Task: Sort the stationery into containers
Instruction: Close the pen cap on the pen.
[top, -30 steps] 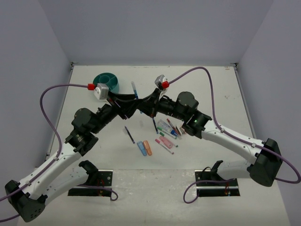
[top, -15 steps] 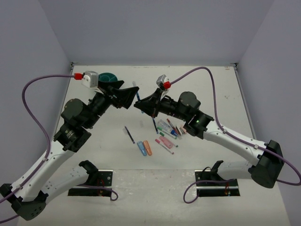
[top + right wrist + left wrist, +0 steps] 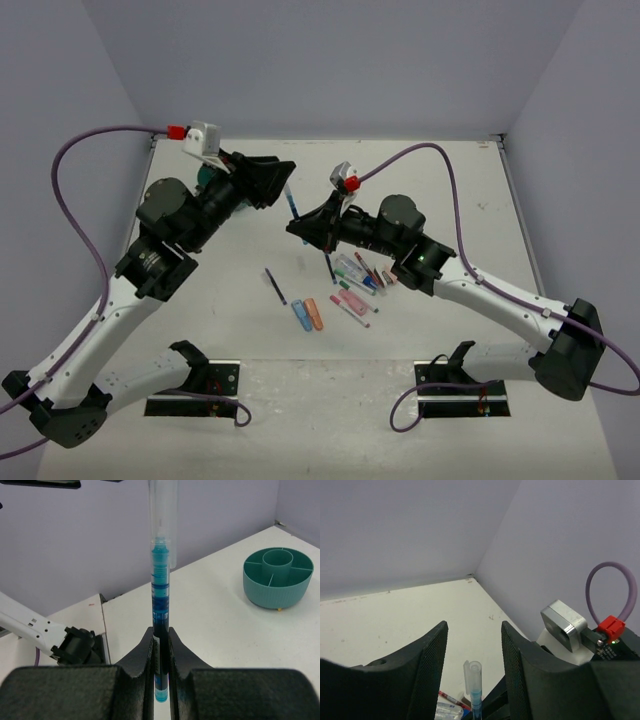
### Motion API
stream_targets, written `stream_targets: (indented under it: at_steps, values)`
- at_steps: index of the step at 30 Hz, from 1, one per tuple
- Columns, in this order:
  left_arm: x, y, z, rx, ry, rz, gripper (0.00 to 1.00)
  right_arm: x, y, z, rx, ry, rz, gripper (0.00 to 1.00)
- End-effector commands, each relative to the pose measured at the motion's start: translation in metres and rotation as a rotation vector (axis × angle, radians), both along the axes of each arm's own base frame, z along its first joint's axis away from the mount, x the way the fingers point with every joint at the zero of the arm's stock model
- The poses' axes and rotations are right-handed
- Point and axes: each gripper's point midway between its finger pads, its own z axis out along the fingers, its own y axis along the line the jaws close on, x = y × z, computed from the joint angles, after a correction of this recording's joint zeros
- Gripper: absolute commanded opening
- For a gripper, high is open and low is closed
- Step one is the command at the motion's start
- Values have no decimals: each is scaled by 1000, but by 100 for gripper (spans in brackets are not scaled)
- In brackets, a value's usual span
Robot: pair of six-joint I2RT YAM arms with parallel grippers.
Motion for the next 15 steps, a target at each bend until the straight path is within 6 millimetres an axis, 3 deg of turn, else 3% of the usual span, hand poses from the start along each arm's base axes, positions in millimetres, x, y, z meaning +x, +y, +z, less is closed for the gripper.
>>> stream_targets:
  at_steps: [1,5,10,15]
  values:
    - [-1,-10,-9,38,51,-46,43,0,-5,23,32,-54,-13,0]
    - [1,-11,-16,48,66,-43,31,-1,-5,27,42,-55,-12,0]
    - [1,-13,-23,58,77,-54,25,2,-6,32,48,-58,-28,0]
    - [1,-20,-32,74,94,-86,0,4,-7,43,62,-64,-41,0]
